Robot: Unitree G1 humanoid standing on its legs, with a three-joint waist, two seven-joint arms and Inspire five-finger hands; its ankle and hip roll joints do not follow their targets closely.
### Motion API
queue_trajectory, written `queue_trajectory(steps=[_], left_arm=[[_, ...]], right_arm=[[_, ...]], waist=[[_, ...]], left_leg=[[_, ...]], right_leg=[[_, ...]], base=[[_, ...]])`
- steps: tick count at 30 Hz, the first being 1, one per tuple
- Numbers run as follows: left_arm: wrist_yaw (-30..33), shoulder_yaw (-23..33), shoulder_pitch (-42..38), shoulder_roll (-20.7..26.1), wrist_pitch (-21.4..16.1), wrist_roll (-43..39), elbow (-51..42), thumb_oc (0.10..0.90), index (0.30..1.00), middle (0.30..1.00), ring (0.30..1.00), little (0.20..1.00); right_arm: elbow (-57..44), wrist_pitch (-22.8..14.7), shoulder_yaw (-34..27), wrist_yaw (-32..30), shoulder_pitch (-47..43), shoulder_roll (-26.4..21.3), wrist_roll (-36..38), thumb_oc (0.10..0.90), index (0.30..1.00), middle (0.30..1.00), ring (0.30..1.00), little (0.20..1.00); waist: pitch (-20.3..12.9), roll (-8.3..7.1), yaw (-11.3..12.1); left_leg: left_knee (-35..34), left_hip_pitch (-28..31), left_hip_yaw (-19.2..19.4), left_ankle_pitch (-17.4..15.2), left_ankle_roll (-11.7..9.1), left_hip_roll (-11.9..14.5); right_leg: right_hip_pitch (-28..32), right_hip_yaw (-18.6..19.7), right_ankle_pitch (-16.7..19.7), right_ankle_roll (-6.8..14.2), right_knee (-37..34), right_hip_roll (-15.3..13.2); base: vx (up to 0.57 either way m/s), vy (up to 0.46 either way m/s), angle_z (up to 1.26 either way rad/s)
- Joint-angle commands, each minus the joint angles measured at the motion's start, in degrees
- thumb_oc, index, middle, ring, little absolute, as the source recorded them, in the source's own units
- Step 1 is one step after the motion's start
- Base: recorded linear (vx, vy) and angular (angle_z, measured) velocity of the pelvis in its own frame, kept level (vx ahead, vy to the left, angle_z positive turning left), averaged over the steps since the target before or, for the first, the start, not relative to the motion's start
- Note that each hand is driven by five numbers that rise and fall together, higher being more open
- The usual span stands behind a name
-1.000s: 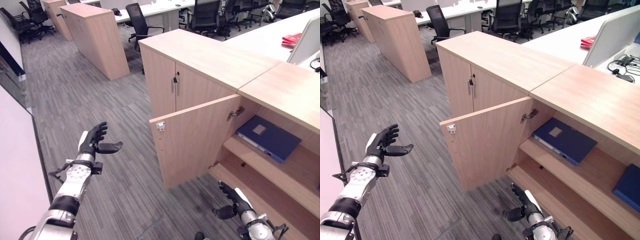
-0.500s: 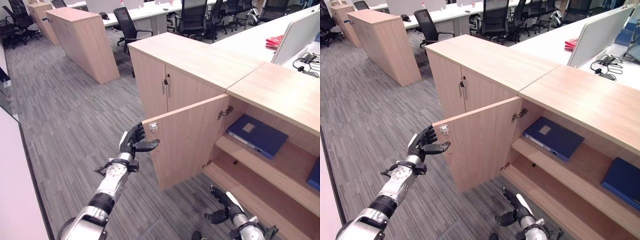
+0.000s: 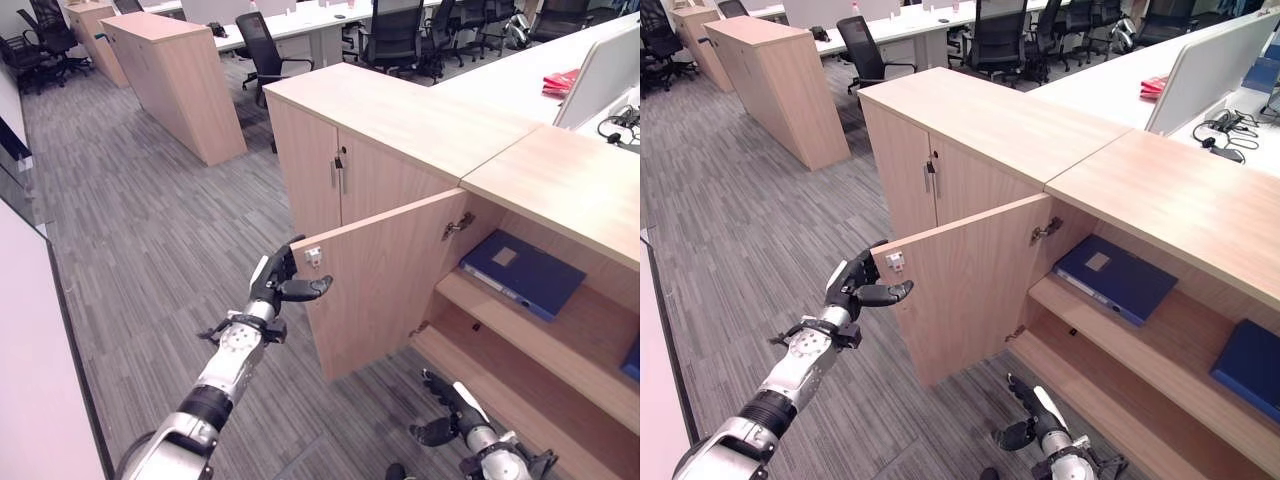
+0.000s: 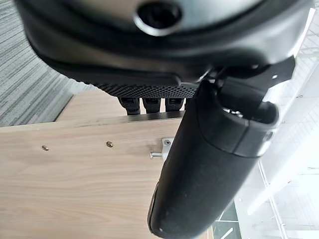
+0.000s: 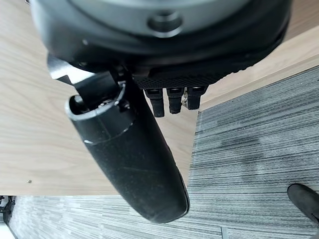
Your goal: Put the empty folder in the office cabinet
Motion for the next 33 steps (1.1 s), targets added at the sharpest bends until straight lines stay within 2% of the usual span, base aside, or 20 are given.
queue_trajectory(steps=[1,2,3,4,5,7,11,12,13,15,16,17,18,19,20,25,26,28,31,33], left_arm=[[-3.42,0.95,-5.70,1.95,-5.34,1.30,-3.92,0.800,0.900,0.900,0.900,0.900],[-3.65,2.66,-1.73,3.29,-5.31,0.42,-6.04,0.800,0.900,0.900,0.900,0.900],[-3.98,3.55,1.24,3.69,-5.35,-0.04,-7.40,0.800,0.900,0.900,0.900,0.900],[-3.98,3.57,1.26,3.73,-5.33,-0.04,-7.43,0.800,0.900,0.900,0.900,0.900],[-4.93,4.69,6.95,2.76,-5.41,-0.93,-10.82,0.800,0.900,0.900,0.900,0.900],[-5.91,5.23,9.62,2.14,-5.40,-2.83,-11.62,0.800,0.900,0.900,0.900,0.900],[-7.76,4.69,16.13,0.09,-4.37,-1.52,-15.57,0.800,0.900,0.900,0.900,0.900],[-8.80,3.83,18.44,-0.44,-4.05,-1.65,-16.90,0.800,0.900,0.900,0.900,0.900],[-8.80,3.83,18.44,-0.44,-4.05,-1.65,-16.90,0.800,0.900,0.900,0.900,0.900],[-9.54,3.74,20.26,-0.62,-3.60,-1.42,-17.78,0.800,0.900,0.900,0.900,0.900],[-9.73,3.91,20.79,-0.55,-3.19,-2.07,-18.20,0.800,0.900,0.900,0.900,0.900],[-9.75,3.89,20.74,-0.55,-3.20,-2.09,-18.17,0.800,0.900,0.900,0.900,0.900],[-10.32,3.56,21.45,0.55,-2.67,-2.38,-19.29,0.800,0.900,0.900,0.900,0.900],[-10.32,3.59,21.45,0.59,-2.65,-2.38,-19.31,0.800,0.900,0.900,0.900,0.900],[-11.27,3.83,22.72,1.35,-2.00,-2.61,-20.26,0.800,0.900,0.900,0.900,0.900],[-12.75,5.17,27.33,1.66,-1.37,-2.98,-22.76,0.800,0.900,0.900,0.900,0.900],[-13.55,5.42,28.26,1.22,-0.87,-3.56,-23.60,0.800,0.900,0.900,0.900,0.900],[-13.72,5.53,28.91,0.88,-0.63,-3.89,-24.68,0.800,0.900,0.900,0.900,0.900],[-13.82,5.19,29.14,0.38,-0.39,-3.97,-25.86,0.800,0.900,0.900,0.900,0.900],[-13.39,4.50,28.11,-0.52,-0.75,-3.74,-25.83,0.800,0.900,0.900,0.900,0.900]], right_arm=[[-0.47,-3.82,-1.91,-2.24,-6.64,-2.71,0.60,0.800,0.900,0.900,0.900,0.900],[1.66,-3.45,-1.26,-2.98,-9.88,-3.19,1.10,0.800,0.900,0.900,0.900,0.900],[3.01,-3.09,-1.52,-3.58,-11.40,-3.12,1.87,0.800,0.900,0.900,0.900,0.900],[3.03,-3.10,-1.49,-3.59,-11.43,-3.09,1.87,0.800,0.900,0.900,0.900,0.900],[4.71,-2.65,-2.53,-3.98,-12.94,-2.89,2.20,0.800,0.900,0.900,0.900,0.900],[5.27,-2.35,-3.31,-4.48,-13.60,-2.97,2.37,0.800,0.900,0.900,0.900,0.900],[5.79,-1.66,-6.52,-5.25,-13.29,-3.14,1.79,0.800,0.900,0.900,0.900,0.900],[5.65,-1.48,-7.79,-6.06,-13.99,-2.77,1.86,0.800,0.900,0.900,0.900,0.900],[5.64,-1.48,-7.80,-6.06,-13.99,-2.77,1.86,0.800,0.900,0.900,0.900,0.900],[4.05,-1.45,-9.63,-6.79,-13.94,-2.17,1.87,0.800,0.900,0.900,0.900,0.900],[3.98,-1.45,-10.83,-8.04,-15.04,-1.27,1.78,0.800,0.900,0.900,0.900,0.900],[3.99,-1.45,-10.87,-8.05,-15.06,-1.26,1.77,0.800,0.900,0.900,0.900,0.900],[3.66,-1.46,-11.29,-9.17,-16.29,-0.52,2.21,0.800,0.900,0.900,0.900,0.900],[3.65,-1.45,-11.28,-9.17,-16.31,-0.48,2.21,0.800,0.900,0.900,0.900,0.900],[3.73,-1.95,-11.33,-9.69,-16.61,0.07,2.82,0.800,0.900,0.900,0.900,0.900],[4.09,-2.07,-11.24,-8.98,-16.04,0.78,2.89,0.800,0.900,0.900,0.900,0.900],[4.75,-1.90,-11.05,-9.00,-16.29,1.30,2.89,0.800,0.900,0.900,0.900,0.900],[4.63,-1.65,-10.78,-8.93,-16.37,1.77,2.86,0.800,0.900,0.900,0.900,0.900],[4.12,-1.55,-9.58,-8.33,-15.24,2.24,2.77,0.800,0.900,0.900,0.900,0.900],[3.52,-1.59,-7.77,-6.94,-13.73,2.31,2.85,0.800,0.900,0.900,0.900,0.900]], waist=[[1.03,0.20,0.36],[2.17,-0.24,2.55],[2.13,-0.59,4.35],[1.95,-0.68,4.31],[2.16,-0.92,6.09],[2.12,-0.80,6.17],[1.30,0.83,5.24],[1.25,1.32,4.95],[1.24,1.32,5.00],[1.67,1.25,4.42],[2.72,1.41,5.19],[2.72,1.47,5.33],[3.62,2.62,7.08],[3.48,2.48,6.90],[3.49,2.59,8.36],[2.31,2.46,10.39],[1.67,2.37,11.77],[1.29,2.17,12.27],[0.88,1.82,11.41],[0.67,1.59,9.52]], left_leg=[[9.25,-1.40,-1.41,-4.39,-6.70,5.53],[14.18,-3.07,-4.57,-3.48,-7.18,5.09],[14.29,-4.25,-9.09,-4.96,-6.47,2.76],[14.23,-4.47,-9.10,-4.80,-6.42,2.64],[13.31,-5.87,-17.72,-8.07,-5.09,-0.90],[12.03,-5.20,-19.61,-8.64,-4.98,-1.50],[7.25,-2.67,-17.61,-9.03,-2.96,-1.83],[4.14,-1.61,-15.28,-8.35,-1.92,-2.09],[4.12,-1.59,-15.24,-8.35,-1.92,-2.08],[1.68,-1.26,-12.28,-7.39,-0.94,-2.59],[0.79,-2.06,-9.47,-6.36,-0.61,-2.20],[0.78,-2.03,-9.36,-6.45,-0.63,-2.12],[0.87,-3.24,-5.89,-5.94,-0.64,-0.78],[0.93,-3.56,-6.06,-5.76,-0.60,-0.93],[1.80,-3.83,-1.88,-5.69,-0.61,0.08],[1.73,-3.50,2.36,-5.85,-0.48,0.56],[1.88,-4.06,5.05,-5.37,-0.88,0.73],[1.58,-3.76,6.81,-5.34,-1.28,1.05],[2.42,-3.66,8.75,-4.49,-2.49,3.04],[2.23,-3.02,9.27,-2.63,-4.29,5.78]], right_leg=[[3.23,2.51,-7.70,4.46,1.26,-2.07],[2.58,5.09,-7.45,4.26,1.21,-1.20],[1.48,6.72,-7.32,4.37,1.45,-1.11],[1.23,6.72,-7.27,4.40,1.49,-1.23],[0.25,9.89,-7.42,4.47,2.36,-0.93],[-0.66,11.38,-7.35,4.88,3.20,-1.18],[-3.58,16.06,-5.15,6.18,4.49,-1.48],[-6.31,18.08,-2.59,7.76,4.63,-2.16],[-6.34,18.13,-2.59,7.76,4.64,-2.15],[-8.89,19.69,-0.19,9.71,4.29,-3.16],[-11.72,16.57,1.46,10.72,5.02,-4.90],[-11.84,16.67,1.34,10.70,5.21,-4.80],[-11.05,4.41,-1.95,8.97,7.63,-7.93],[-11.23,4.27,-1.86,8.97,7.60,-8.11],[-7.69,-3.73,-4.02,7.96,9.71,-10.94],[-2.20,-4.95,-5.16,9.74,13.52,-14.44],[-0.11,-8.82,-3.39,10.94,12.83,-16.02],[0.41,-10.87,-3.05,11.16,11.29,-16.23],[0.98,-9.91,-3.84,10.65,7.22,-14.41],[2.17,-7.19,-4.85,9.57,3.51,-10.87]], base=[[-0.12,-0.026,-0.12],[-0.12,0.003,-0.35],[-0.10,0.016,-0.92],[-0.05,0.030,-1.92],[-0.02,0.017,-1.99],[-0.06,0.133,-1.31],[-0.09,0.226,-1.06],[-0.12,0.148,-1.00],[-0.21,0.207,-0.85],[-0.24,0.075,-0.80],[-0.24,-0.005,-0.94],[-0.35,-0.068,-0.91],[-0.18,-0.028,-0.86],[-0.28,-0.113,-1.10],[-0.10,-0.085,-1.10],[-0.08,-0.140,-0.82],[-0.07,-0.099,-0.68],[-0.06,-0.204,-0.91],[0.02,-0.258,-0.74],[0.08,-0.441,-0.44]])
